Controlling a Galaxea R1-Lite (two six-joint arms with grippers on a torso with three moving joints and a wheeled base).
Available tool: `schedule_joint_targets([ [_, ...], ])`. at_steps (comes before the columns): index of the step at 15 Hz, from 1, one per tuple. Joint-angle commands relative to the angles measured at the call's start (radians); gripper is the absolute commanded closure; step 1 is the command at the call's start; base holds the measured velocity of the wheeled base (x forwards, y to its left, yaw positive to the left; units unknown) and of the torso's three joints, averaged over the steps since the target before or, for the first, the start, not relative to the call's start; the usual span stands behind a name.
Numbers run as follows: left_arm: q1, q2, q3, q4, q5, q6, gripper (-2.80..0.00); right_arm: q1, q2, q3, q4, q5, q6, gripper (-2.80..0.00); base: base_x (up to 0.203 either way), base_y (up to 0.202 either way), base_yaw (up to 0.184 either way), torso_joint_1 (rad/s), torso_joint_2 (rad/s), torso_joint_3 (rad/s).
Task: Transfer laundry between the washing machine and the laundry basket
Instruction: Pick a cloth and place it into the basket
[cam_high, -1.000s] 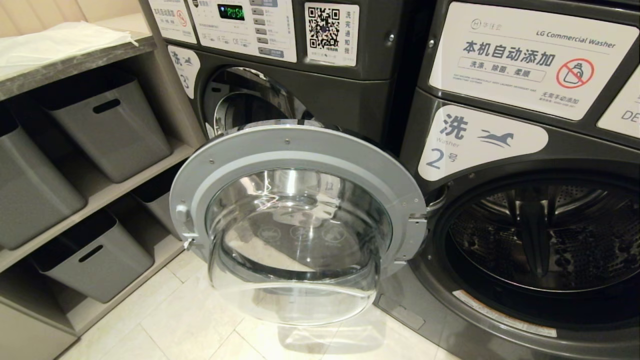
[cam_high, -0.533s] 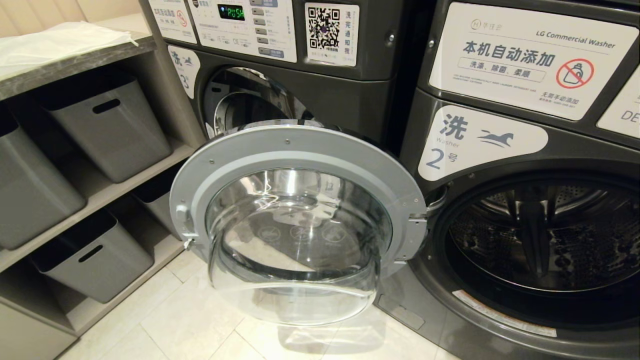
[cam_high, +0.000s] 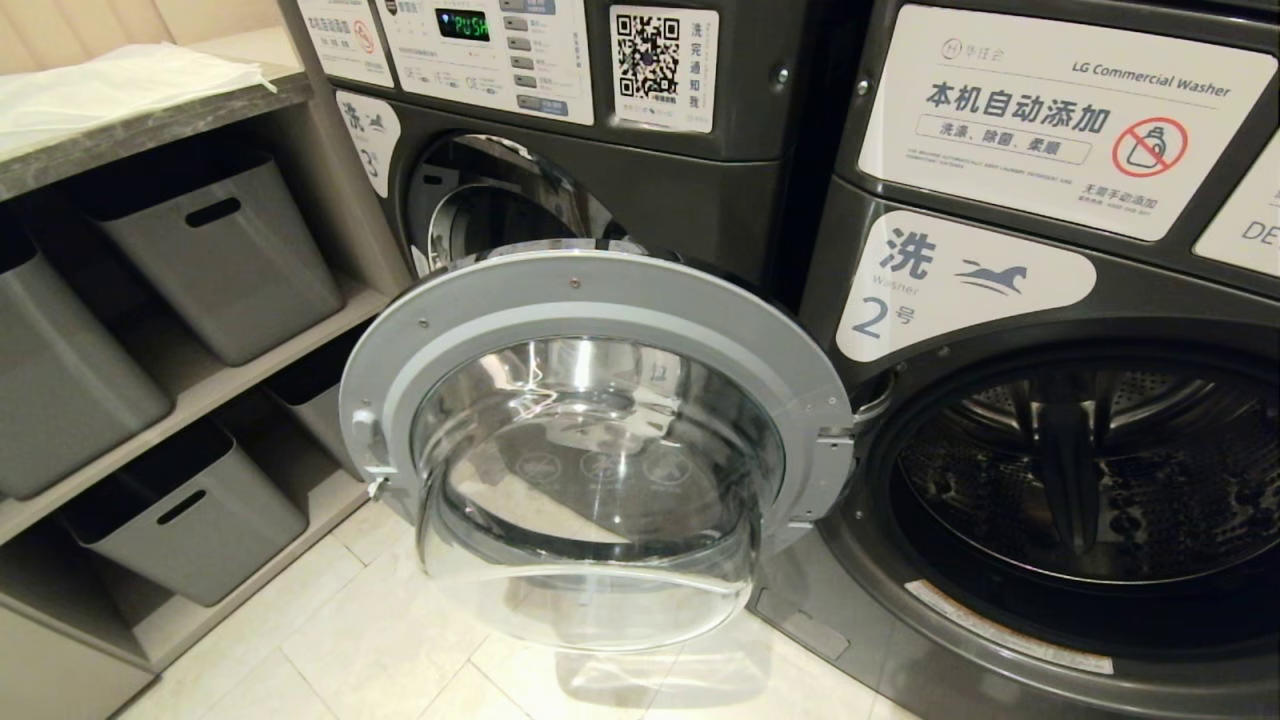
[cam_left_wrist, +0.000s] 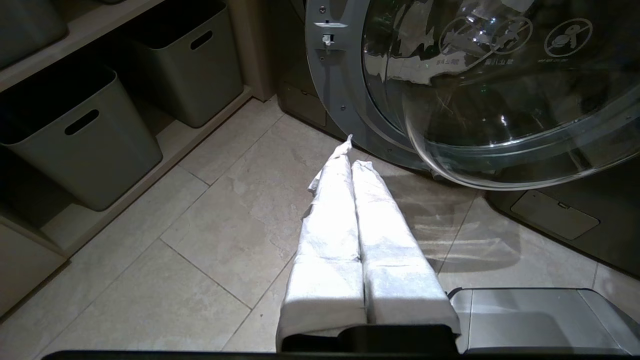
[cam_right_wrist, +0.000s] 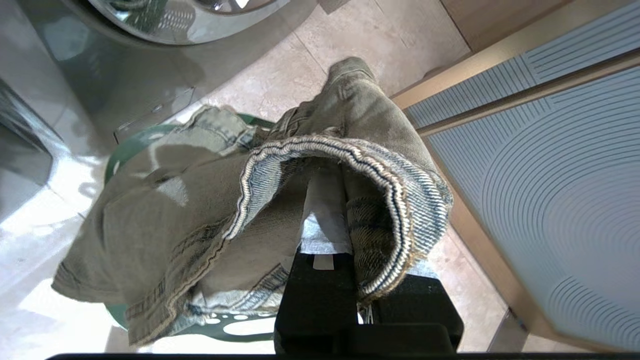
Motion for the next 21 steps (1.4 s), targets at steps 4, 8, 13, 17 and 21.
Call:
schedule_joint_targets([
  [4, 0.0, -0.002, 0.002, 0.0, 0.0, 0.0, 0.0, 0.0, -0.006, 0.087, -0.118, 0.083, -0.023, 0.0, 0.0, 0.0, 0.0, 0.0, 0.0, 0.0],
  [8, 0.0, -0.002, 0.002, 0.0, 0.0, 0.0, 0.0, -0.002, -0.008, 0.086, -0.114, 0.136, -0.016, -2.8, 0.0, 0.0, 0.0, 0.0, 0.0, 0.0],
  [13, 0.0, -0.002, 0.002, 0.0, 0.0, 0.0, 0.0, -0.002, -0.008, 0.087, -0.111, 0.135, -0.015, -2.8, 0.0, 0.0, 0.0, 0.0, 0.0, 0.0],
  [17, 0.0, -0.002, 0.002, 0.0, 0.0, 0.0, 0.0, -0.001, -0.013, 0.101, -0.11, 0.137, -0.028, -2.8, 0.0, 0.0, 0.0, 0.0, 0.0, 0.0],
  [21, 0.0, -0.002, 0.002, 0.0, 0.0, 0.0, 0.0, 0.01, -0.122, 0.121, -0.033, 0.178, -0.113, -2.8, 0.0, 0.0, 0.0, 0.0, 0.0, 0.0],
])
